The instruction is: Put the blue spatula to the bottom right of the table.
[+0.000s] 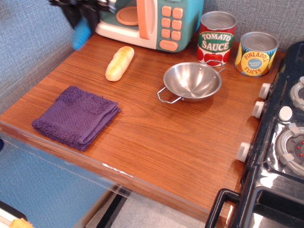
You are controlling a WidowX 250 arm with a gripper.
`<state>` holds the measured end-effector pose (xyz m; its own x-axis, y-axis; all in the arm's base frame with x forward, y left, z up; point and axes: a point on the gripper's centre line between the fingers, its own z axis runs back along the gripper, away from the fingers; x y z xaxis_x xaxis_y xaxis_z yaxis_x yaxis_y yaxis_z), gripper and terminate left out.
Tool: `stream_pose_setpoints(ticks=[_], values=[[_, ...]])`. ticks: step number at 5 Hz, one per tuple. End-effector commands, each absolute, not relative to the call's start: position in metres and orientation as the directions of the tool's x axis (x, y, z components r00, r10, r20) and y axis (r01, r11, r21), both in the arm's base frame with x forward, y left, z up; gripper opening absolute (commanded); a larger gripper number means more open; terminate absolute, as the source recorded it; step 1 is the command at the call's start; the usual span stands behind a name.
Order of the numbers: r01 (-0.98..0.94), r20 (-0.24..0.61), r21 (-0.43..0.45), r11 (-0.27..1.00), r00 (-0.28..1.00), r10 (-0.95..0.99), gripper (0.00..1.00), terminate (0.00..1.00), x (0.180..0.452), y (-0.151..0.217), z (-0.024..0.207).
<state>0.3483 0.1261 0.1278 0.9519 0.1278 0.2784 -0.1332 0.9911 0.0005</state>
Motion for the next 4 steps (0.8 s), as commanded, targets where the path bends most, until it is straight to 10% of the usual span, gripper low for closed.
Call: stream_pose_setpoints(ticks=[1,4], values=[[0.086,0.284,0.032,0.996,0.954,-0.092,0.0,0.0,0.298,0.041,0.12],[0.119,0.153,0.031,0.992,0.981,-0.122,0.0,0.0,0.286,-0.053,0.076]])
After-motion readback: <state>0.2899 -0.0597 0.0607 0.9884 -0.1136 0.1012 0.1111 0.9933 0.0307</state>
